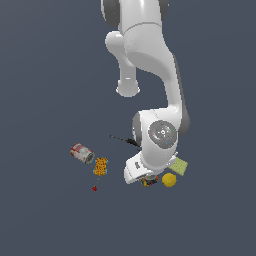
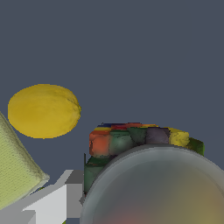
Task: Pick up a designated object from a clutter of objects.
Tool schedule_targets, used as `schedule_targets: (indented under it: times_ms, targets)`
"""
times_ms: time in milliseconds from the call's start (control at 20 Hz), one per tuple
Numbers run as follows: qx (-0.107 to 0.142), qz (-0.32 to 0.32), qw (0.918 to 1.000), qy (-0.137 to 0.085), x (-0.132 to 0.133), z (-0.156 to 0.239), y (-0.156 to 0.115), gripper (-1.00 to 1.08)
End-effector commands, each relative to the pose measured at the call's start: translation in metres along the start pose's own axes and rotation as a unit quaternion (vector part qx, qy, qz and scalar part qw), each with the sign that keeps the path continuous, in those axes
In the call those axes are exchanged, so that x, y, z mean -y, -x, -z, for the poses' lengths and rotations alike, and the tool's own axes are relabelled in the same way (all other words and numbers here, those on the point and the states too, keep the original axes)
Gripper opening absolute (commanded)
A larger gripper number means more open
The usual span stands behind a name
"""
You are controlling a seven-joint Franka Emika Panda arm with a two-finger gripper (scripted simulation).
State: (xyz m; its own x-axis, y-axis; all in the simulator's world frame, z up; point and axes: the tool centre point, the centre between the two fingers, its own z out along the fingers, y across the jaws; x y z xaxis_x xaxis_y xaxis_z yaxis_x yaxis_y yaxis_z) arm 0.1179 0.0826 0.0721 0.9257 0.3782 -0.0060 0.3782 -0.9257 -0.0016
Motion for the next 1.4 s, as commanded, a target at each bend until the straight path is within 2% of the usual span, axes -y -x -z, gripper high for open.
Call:
schedule_targets:
  times_ms: [0, 450, 1350]
  targets:
    - [-0.002, 0.000, 1.0000, 0.001, -0.003, 0.012, 0.005, -1.00]
    - [-0.002, 0.000, 1.0000, 0.001, -0.015, 0.069, 0.045, -1.00]
    - [-0.003, 0.000, 1.0000, 0.000, -0.049, 0.222, 0.149, -1.00]
